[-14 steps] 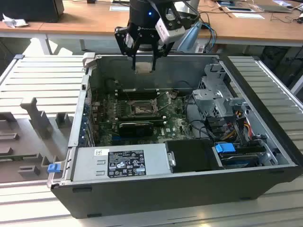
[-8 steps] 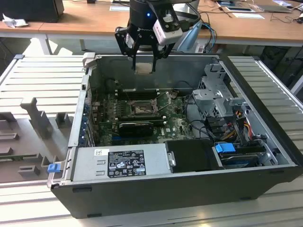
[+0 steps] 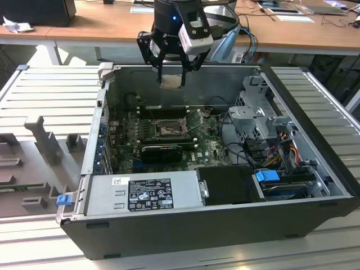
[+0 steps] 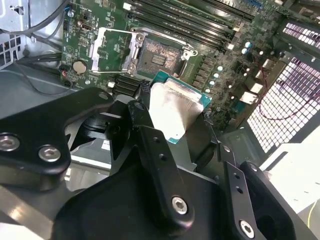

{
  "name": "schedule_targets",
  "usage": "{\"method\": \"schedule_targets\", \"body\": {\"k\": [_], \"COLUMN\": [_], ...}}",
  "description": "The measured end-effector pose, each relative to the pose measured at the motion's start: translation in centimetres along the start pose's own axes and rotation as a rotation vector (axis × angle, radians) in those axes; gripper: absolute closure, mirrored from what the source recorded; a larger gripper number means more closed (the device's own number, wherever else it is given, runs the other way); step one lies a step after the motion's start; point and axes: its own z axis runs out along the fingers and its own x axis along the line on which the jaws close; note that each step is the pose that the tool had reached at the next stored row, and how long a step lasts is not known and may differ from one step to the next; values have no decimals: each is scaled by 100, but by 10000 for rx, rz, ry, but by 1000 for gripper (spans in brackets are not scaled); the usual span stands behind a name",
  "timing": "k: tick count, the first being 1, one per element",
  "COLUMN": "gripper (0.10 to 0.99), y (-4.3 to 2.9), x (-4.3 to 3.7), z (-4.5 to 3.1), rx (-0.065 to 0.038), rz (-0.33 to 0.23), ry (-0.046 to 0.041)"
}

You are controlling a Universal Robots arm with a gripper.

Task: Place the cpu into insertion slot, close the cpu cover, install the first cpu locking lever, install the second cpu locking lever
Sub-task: 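Place the cpu into insertion slot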

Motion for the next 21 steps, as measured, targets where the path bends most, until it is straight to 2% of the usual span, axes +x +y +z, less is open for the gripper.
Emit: {"method": "schedule_targets", "body": {"k": [13, 21], "gripper": [557, 557], "y": [-1, 0], "x": [0, 0], "z": [1, 3], "rx": [-14, -23], "rz": [1226, 1657], "ry": [-112, -151]}}
